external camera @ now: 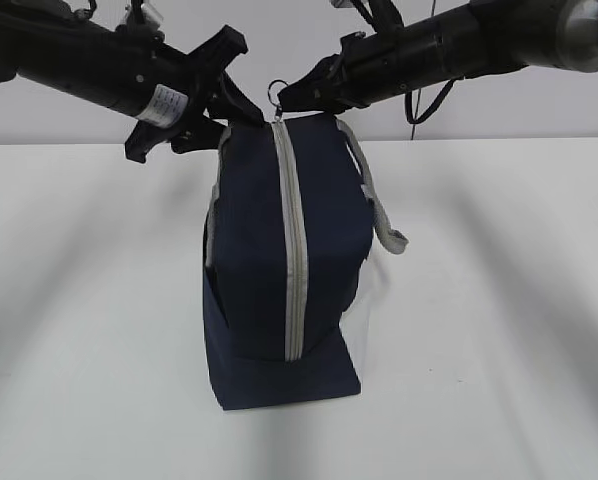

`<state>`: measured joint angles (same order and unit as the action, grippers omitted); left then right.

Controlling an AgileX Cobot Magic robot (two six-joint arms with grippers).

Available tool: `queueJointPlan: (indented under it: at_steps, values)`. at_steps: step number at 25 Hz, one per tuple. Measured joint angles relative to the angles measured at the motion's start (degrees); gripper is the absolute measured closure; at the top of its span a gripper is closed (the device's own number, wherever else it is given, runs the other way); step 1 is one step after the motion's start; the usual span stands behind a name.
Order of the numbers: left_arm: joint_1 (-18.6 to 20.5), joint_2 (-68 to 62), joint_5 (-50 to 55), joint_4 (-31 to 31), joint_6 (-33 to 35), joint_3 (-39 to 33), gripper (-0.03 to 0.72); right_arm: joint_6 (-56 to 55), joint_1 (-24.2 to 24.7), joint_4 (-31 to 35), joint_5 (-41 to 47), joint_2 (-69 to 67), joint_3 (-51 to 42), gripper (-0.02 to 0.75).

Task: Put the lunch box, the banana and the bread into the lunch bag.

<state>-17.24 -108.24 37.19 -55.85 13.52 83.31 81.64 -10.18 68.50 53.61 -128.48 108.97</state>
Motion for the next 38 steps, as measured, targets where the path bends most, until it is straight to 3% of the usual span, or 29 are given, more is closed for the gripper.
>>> queueJointPlan:
  at_steps: [3, 6, 8, 15, 38]
  values:
    - [-0.34, -0.25, -0.19, -0.13, -0.13, 0.04, 0.483, 0.92, 0.00, 0.00, 0.20, 0.00, 0.00, 0.754]
    - [-0.46, -0.30, -0.19, -0.07, -0.07, 0.04, 0.637, 3.98, 0.00, 0.00, 0.34, 0.00, 0.00, 0.754]
    - [-0.46, -0.43, -0.14, -0.07, 0.12, 0.04, 0.676, 7.14, 0.00, 0.00, 0.34, 0.00, 0.00, 0.754]
    - [-0.46, -0.55, 1.56, -0.13, 2.02, 0.04, 0.680, 14.71, 0.00, 4.05, 0.23, -1.65, 0.88, 0.754]
    - [-0.28, 1.11, 6.31, -3.32, 8.76, 0.06, 0.681, 17.48, 0.00, 8.41, -3.18, -7.48, 2.20, 0.754]
